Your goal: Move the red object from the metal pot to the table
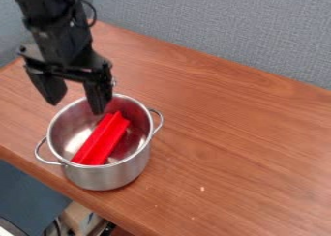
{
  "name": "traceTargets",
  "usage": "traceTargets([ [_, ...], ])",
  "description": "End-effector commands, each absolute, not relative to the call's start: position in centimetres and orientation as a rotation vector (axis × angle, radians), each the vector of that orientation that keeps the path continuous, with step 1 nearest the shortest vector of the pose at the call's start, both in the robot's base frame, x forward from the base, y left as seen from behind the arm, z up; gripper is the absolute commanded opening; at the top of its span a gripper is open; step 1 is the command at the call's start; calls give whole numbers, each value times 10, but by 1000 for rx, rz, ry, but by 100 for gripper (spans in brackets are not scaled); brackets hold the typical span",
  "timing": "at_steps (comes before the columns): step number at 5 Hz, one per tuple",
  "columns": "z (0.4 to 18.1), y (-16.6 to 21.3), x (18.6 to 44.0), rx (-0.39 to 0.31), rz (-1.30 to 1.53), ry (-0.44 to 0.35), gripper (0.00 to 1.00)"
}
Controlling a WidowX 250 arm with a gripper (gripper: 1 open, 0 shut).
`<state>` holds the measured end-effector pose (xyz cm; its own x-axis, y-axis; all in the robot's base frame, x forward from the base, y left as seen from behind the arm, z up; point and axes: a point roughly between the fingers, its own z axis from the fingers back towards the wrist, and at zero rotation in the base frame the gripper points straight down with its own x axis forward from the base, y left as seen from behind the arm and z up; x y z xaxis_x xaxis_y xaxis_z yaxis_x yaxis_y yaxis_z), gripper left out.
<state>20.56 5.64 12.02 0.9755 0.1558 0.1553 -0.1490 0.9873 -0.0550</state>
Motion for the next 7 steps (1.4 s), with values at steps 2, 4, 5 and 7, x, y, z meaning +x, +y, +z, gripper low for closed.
traceTargets([
  [2, 114, 50, 211, -62, 153, -149, 100],
  [4, 122, 41, 207, -76, 149, -144, 100],
  [5, 130, 39, 206, -77, 154, -148, 100],
  [7, 128, 40, 206, -85, 170, -137, 100],
])
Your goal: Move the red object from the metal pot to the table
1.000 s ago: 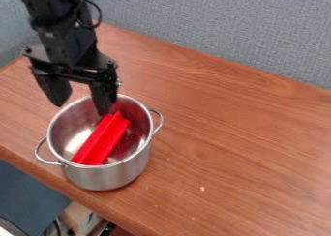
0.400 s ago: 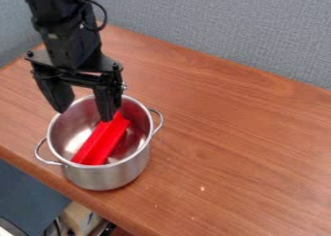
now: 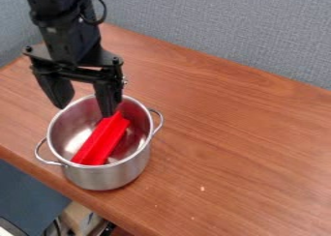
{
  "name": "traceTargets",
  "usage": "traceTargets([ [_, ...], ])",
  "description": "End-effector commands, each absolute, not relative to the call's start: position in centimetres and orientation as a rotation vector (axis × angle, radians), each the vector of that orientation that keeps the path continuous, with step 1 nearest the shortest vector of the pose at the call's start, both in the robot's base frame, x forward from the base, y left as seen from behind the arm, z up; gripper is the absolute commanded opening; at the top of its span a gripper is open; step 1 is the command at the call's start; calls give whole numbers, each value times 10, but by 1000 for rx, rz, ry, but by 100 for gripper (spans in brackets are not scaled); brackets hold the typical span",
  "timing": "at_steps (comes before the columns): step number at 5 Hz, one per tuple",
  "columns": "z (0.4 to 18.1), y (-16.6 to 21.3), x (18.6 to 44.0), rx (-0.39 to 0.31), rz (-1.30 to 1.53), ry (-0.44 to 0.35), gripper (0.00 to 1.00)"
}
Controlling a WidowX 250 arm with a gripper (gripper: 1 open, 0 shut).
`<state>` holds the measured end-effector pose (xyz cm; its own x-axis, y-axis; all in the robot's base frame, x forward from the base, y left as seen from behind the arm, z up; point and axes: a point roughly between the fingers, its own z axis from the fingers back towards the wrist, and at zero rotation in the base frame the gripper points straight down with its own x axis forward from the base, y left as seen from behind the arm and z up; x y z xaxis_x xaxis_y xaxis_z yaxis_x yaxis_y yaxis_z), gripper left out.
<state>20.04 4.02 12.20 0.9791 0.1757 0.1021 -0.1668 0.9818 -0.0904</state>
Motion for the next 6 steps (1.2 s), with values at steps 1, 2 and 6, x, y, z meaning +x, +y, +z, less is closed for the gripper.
traceTargets([
  [1, 127, 39, 206, -93, 176, -133, 100],
  [2, 115, 40, 204, -82, 172, -104, 100],
  [6, 59, 38, 211, -18, 155, -36, 100],
])
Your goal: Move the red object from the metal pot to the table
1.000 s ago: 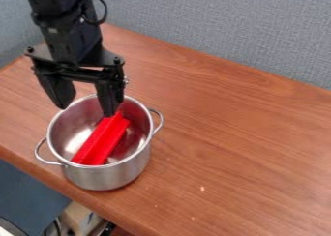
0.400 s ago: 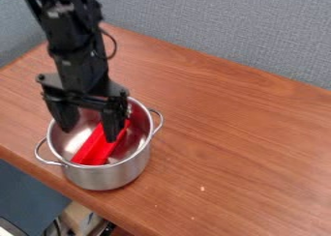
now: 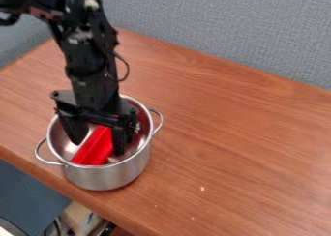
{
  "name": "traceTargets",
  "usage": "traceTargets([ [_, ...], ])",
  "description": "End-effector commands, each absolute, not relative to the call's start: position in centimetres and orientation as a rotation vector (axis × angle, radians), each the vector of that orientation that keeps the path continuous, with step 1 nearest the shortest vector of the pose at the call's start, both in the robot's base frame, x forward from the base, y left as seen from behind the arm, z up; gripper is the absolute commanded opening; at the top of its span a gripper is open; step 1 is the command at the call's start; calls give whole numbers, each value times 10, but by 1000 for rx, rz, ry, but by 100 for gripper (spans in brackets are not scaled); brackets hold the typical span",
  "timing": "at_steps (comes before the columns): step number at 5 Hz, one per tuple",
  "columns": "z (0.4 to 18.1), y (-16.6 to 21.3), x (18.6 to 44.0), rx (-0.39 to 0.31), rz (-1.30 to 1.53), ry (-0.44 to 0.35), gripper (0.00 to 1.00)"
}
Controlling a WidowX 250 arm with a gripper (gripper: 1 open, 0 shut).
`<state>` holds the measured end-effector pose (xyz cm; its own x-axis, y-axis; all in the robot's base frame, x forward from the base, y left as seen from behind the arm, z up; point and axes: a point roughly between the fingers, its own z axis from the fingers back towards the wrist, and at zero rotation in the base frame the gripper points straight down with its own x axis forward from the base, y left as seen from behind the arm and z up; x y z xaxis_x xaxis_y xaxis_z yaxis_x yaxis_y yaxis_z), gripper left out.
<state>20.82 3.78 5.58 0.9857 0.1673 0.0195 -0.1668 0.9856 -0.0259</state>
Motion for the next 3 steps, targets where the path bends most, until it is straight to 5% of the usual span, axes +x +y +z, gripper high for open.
traceTargets([
  [1, 51, 38, 214, -10, 156, -31, 100],
  [2, 48, 39, 215, -10, 161, -32, 100],
  [3, 45, 41, 217, -9, 165, -30, 0],
])
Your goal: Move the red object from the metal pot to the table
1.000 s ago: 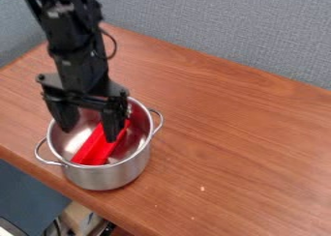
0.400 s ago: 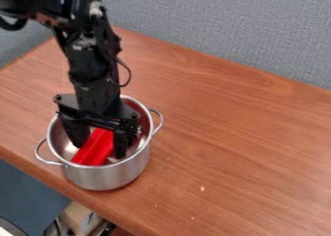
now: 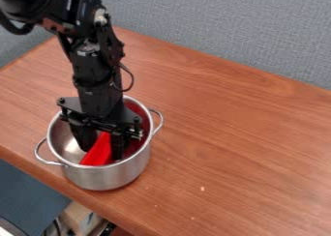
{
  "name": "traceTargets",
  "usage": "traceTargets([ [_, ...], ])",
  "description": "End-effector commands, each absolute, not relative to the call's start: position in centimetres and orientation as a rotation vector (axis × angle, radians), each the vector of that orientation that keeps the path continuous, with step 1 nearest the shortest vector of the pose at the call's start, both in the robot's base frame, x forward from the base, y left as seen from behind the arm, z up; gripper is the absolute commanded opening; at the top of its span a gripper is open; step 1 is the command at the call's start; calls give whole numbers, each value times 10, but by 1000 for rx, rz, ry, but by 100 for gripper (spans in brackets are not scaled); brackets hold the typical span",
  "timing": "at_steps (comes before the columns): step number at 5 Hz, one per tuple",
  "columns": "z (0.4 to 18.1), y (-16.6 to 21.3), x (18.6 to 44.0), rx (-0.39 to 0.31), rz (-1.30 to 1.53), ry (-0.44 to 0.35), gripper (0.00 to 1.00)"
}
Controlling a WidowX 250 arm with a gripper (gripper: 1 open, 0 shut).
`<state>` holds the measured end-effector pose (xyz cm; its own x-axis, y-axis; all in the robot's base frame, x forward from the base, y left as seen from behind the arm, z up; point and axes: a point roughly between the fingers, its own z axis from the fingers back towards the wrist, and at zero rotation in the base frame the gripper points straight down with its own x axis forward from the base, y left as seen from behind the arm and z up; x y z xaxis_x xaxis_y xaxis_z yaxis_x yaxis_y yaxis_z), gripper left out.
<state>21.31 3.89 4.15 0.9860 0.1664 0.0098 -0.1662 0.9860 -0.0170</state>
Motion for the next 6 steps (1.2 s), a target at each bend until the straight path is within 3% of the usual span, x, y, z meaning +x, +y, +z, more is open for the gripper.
traceTargets([
  [1, 47, 41, 217, -10, 167, -33, 0],
  [3, 61, 40, 218, -28, 173, -34, 0],
  [5, 99, 59, 227, -67, 225, -80, 0],
  [6, 102, 61, 231, -108, 237, -87, 0],
])
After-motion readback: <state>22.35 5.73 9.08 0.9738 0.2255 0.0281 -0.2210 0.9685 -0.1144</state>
